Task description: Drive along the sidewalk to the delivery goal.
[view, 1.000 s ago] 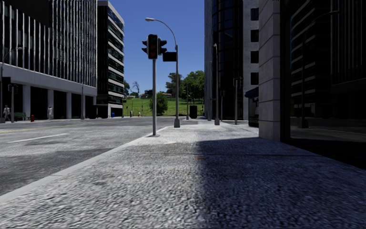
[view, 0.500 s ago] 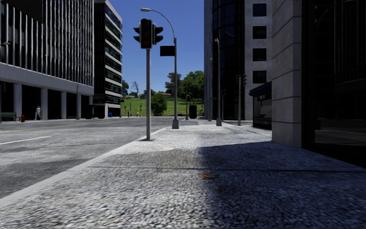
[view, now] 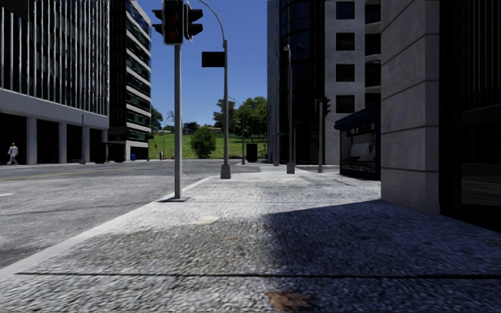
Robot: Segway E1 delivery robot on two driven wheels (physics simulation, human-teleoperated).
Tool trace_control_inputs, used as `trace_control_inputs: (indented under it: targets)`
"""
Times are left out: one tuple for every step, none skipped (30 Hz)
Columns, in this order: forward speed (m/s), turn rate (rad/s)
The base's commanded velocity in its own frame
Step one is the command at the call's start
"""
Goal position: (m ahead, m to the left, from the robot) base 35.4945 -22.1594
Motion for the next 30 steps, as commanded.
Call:
trace_control_inputs:
  targets:
    - [2.00, -0.24]
    - [2.00, -0.24]
    - [2.00, -0.24]
    - [2.00, -0.24]
    - [2.00, -0.24]
    - [2.00, -0.24]
    - [2.00, 0.00]
    - [2.00, 0.00]
    - [2.00, 0.00]
    - [2.00, 0.00]
    - [2.00, 0.00]
    - [2.00, 0.00]
    - [2.00, 0.00]
    - [2.00, 0.00]
    - [2.00, 0.00]
    - [2.00, 0.00]
    - [2.00, 0.00]
    - [2.00, 0.00]
    - [2.00, 0.00]
    - [2.00, 0.00]
    - [2.00, 0.00]
    - [2.00, 0.00]
    - [2.00, 0.00]
    - [2.00, 0.00]
    - [2.00, 0.00]
    - [2.00, 0.00]
    - [2.00, 0.00]
    - [2.00, 0.00]
    - [2.00, 0.00]
    - [2.00, 0.00]
